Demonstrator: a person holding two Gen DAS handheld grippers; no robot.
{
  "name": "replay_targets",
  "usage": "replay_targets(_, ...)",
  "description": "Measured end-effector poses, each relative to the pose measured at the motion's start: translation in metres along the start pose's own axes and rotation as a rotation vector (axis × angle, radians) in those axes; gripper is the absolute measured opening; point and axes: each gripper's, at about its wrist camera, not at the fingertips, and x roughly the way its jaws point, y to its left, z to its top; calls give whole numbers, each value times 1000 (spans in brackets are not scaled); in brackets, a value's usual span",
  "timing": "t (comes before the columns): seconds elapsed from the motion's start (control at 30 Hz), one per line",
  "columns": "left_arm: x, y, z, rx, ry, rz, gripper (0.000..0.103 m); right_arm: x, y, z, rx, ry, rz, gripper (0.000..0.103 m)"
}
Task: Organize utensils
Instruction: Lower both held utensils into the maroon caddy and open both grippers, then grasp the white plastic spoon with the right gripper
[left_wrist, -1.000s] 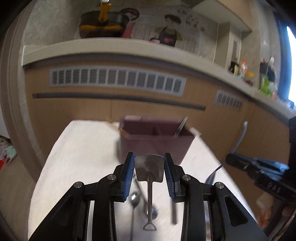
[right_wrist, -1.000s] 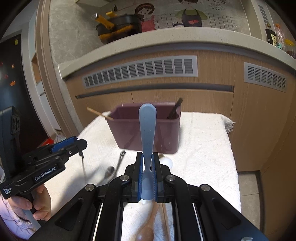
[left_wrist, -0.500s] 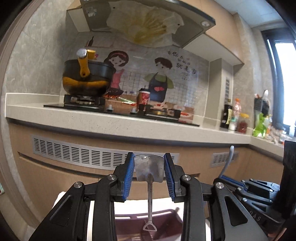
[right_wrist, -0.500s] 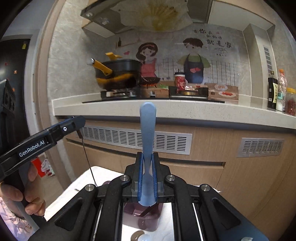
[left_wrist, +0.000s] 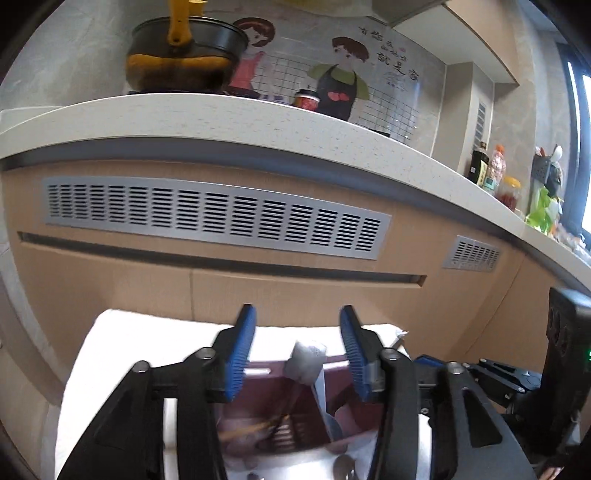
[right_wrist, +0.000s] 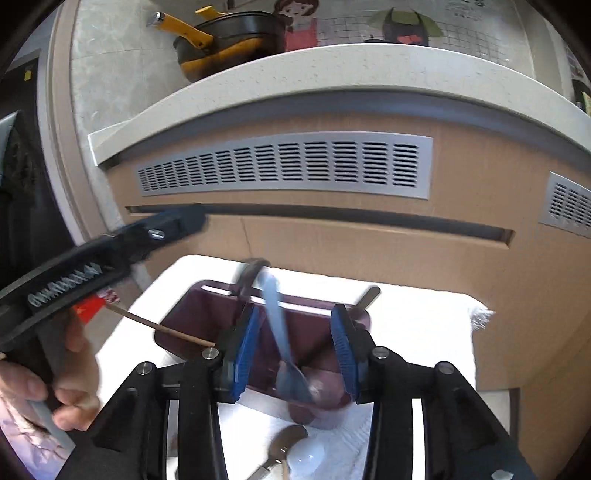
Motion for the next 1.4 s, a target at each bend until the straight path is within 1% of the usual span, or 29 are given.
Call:
replay_targets(0.07,-13,3,-7,-8,6,-3,56,-7,0,-8,-8,6,-12,49)
replay_targets(0.13,-26,7,-17,-2,23,7,57,-15,0,-18,-11,3,-34,76)
replay_targets(0.2,-34,10,-30,0,47,12,58,-24,4,-32,-26,-1,-70,87)
replay_targets(0.27,-40,13,-44,1,77,26,59,-27,7,-45,-53,21,-103,89)
replay_targets(0.33,-45,17,-61,5,112,50,59,-23,11,-58,-91,72,-140,89)
replay_targets(0.4,-47,22,-82,1,172,70,60,-14,16,-74,-137,134,-179,90)
replay_targets(0.47,-46,26,-104,-8,244,83,61,-1,20,-90,-172,197,-210,92)
replay_targets(0.5,-45,29,-116,-9,279,94,61,3,22,-97,-174,219,-211,93)
replay_targets(0.6,-47,39,-142,-16,350,123,61,10,23,-109,-141,245,-203,102)
replay_targets(0.67,-51,46,-156,-30,377,143,61,14,24,-111,-115,240,-209,102)
replay_targets(0.7,-52,49,-159,-32,386,148,61,16,24,-110,-99,238,-194,102)
replay_targets(0.77,-56,55,-168,-42,398,158,61,22,24,-108,-69,254,-133,102)
replay_targets(0.8,-58,58,-171,-48,402,159,61,27,23,-107,-51,267,-117,99)
replay_targets(0.83,-60,60,-175,-55,407,156,61,32,21,-106,-29,280,-116,88)
replay_targets(0.87,-61,62,-177,-57,413,151,61,36,20,-106,-10,293,-120,82)
replay_targets(0.9,-63,65,-180,-59,416,149,61,42,18,-105,3,312,-125,70)
replay_targets(0.93,-64,66,-181,-60,420,146,61,46,18,-106,13,326,-126,68)
replay_targets(0.97,-66,67,-183,-62,426,140,61,52,15,-106,32,347,-125,68)
replay_targets(1.07,-65,69,-183,-77,437,125,61,60,9,-110,73,363,-110,68)
replay_targets(1.1,-67,70,-184,-81,439,119,61,61,8,-110,77,365,-100,63)
replay_targets(1.13,-67,69,-183,-79,440,114,61,60,8,-111,71,363,-96,51)
replay_targets(1.17,-71,67,-184,-72,437,100,61,60,7,-112,61,362,-104,46)
replay_targets(1.2,-74,65,-185,-63,432,85,61,58,5,-113,48,361,-111,37)
replay_targets(1.23,-79,62,-186,-51,427,67,61,56,6,-113,33,360,-104,30)
replay_targets(1.27,-84,57,-189,-33,425,41,61,53,9,-113,27,356,-98,27)
replay_targets(1.3,-90,52,-191,-14,426,8,61,48,10,-113,21,346,-101,17)
replay_targets(1.33,-95,46,-194,4,428,-19,61,44,11,-113,17,340,-101,11)
replay_targets(1.4,-104,35,-200,51,429,-52,61,32,11,-113,26,327,-78,11)
